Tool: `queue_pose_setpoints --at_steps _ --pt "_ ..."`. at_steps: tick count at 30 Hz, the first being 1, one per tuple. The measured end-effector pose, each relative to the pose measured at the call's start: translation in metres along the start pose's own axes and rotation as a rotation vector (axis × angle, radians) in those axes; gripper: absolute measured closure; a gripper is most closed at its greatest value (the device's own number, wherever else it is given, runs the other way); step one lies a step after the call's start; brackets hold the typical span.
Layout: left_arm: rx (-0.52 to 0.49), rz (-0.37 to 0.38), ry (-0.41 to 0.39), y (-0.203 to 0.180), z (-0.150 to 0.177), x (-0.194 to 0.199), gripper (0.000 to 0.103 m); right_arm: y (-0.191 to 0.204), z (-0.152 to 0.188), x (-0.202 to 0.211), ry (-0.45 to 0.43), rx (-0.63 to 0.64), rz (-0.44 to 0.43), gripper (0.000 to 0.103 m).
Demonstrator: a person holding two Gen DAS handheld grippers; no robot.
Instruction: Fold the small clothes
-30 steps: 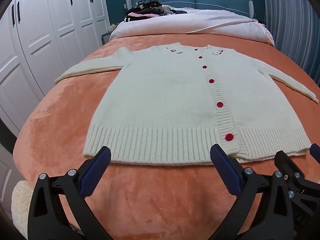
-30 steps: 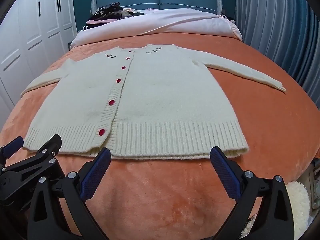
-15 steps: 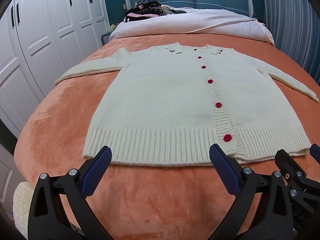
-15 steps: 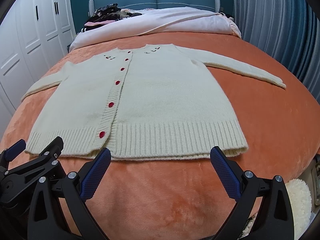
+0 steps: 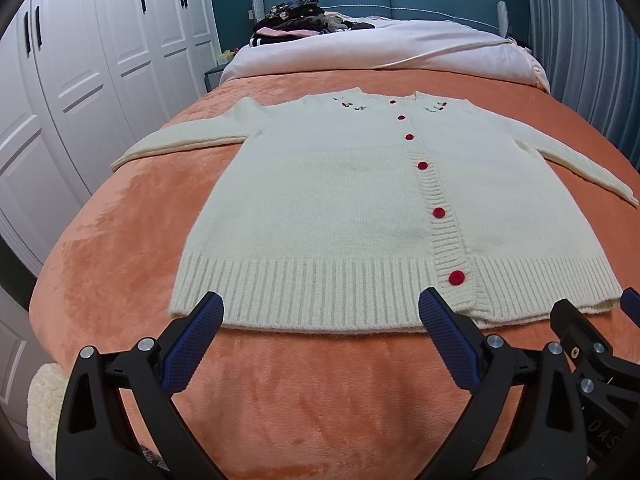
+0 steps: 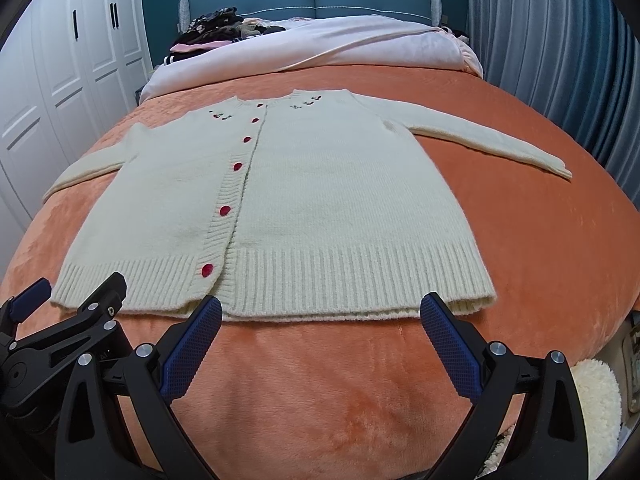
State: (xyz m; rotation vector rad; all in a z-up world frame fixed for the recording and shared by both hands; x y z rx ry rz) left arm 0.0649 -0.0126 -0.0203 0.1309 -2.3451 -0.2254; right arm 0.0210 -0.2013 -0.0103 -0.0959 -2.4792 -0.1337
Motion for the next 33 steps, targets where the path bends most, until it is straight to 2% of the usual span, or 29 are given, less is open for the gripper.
queue_pose_setpoints --at_steps 33 --pt "-0.006 -0.010 -0.007 0.003 0.000 0.000 0.008 0.005 0.006 0.013 0.002 -0.005 -0.005 0.005"
Point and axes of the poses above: each gripper's, at about its wrist camera, not at the fingertips, and x roughly against the way its jaws point, y to its left, z to its underside, the point moved 10 cm from there along -x, roughly the way its jaws point, and after that the axes turned 9 degrees about -z, right-handed, at the moved point
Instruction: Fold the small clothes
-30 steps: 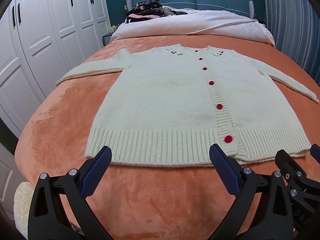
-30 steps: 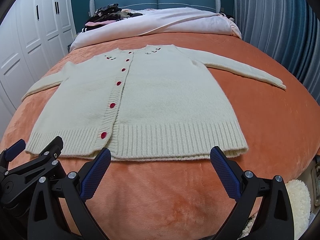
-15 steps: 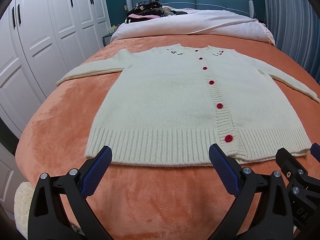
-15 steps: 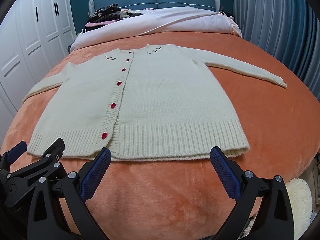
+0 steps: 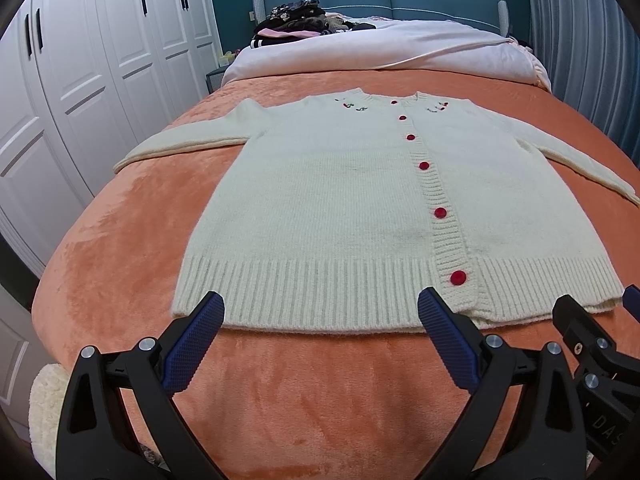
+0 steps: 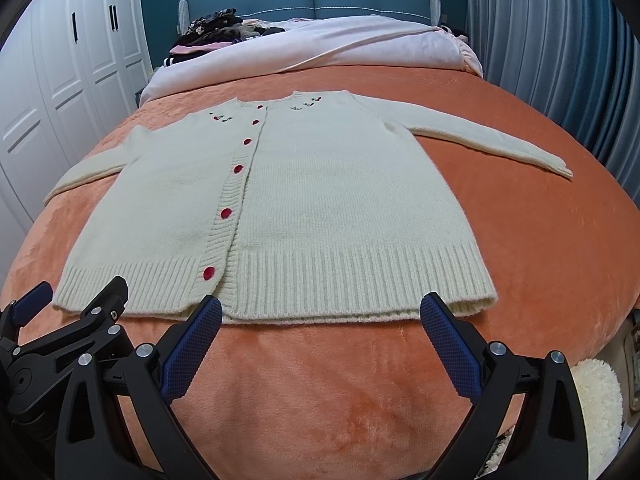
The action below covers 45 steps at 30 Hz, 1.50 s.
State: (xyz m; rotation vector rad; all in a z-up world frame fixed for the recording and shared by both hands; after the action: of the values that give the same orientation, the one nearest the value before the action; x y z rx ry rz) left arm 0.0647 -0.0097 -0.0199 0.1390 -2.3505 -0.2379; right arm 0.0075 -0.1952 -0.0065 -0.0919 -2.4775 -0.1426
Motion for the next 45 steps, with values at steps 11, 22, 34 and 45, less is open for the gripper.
queue_pose_setpoints --at_steps 11,22,34,45 --pt "0.000 -0.001 0.002 0.000 0.000 0.000 0.008 0.000 0.001 0.001 0.003 -0.001 0.002 0.005" --pt "0.083 0.088 0.032 0.011 -0.007 -0.004 0.005 -0.022 -0.022 0.007 -0.029 -0.012 -0.052 0.005" --pt "0.249 0.067 0.075 0.080 -0.080 -0.076 0.005 -0.355 -0.136 -0.076 -0.057 -0.551 0.141 0.005" --pt "0.168 0.034 0.123 0.047 -0.101 -0.134 0.005 -0.462 -0.185 -0.154 -0.082 -0.745 0.253 0.024"
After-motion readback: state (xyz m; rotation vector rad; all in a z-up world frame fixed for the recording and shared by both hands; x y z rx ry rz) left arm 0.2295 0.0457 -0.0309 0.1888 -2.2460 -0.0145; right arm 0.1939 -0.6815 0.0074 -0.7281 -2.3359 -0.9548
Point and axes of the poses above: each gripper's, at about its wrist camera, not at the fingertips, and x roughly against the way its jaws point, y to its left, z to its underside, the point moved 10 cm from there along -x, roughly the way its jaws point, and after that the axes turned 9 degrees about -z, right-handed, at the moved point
